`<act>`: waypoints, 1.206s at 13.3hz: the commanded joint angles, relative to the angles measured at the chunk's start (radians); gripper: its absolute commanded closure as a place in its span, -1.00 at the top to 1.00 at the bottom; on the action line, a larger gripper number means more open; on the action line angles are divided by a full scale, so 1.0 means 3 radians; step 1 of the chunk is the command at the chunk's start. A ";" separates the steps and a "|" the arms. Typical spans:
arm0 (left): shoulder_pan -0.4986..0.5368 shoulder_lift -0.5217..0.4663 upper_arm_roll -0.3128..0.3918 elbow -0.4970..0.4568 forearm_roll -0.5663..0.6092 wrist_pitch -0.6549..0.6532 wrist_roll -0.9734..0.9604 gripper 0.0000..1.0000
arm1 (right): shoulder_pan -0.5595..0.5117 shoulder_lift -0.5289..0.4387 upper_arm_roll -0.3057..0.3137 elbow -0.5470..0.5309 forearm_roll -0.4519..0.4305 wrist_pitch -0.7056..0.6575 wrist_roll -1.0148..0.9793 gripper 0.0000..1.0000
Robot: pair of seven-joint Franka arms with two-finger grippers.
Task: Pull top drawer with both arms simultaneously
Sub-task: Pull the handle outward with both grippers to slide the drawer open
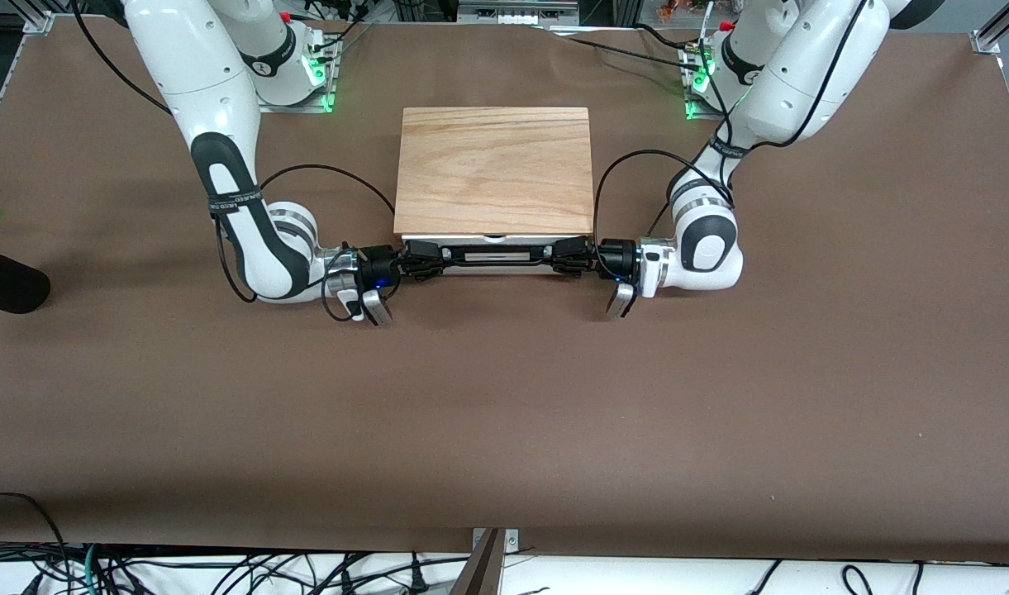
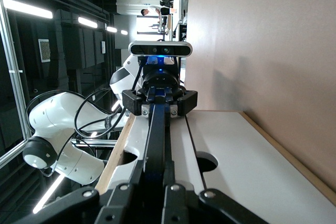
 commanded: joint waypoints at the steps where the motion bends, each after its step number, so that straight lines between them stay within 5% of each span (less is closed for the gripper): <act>1: -0.0008 0.0037 0.0057 -0.0064 -0.0052 0.0047 0.0095 -1.00 | -0.0156 0.0010 -0.0004 0.0292 0.0069 -0.0102 0.0277 -1.00; 8: -0.0013 0.0236 0.0134 0.0177 -0.0073 0.0037 0.0095 -1.00 | -0.0249 0.0220 -0.0009 0.0859 0.0059 -0.0097 0.0665 -1.00; 16: -0.0029 0.0502 0.0267 0.0565 -0.0057 0.0016 -0.0155 -1.00 | -0.0290 0.0225 -0.0009 0.0957 0.0059 -0.0097 0.0743 -1.00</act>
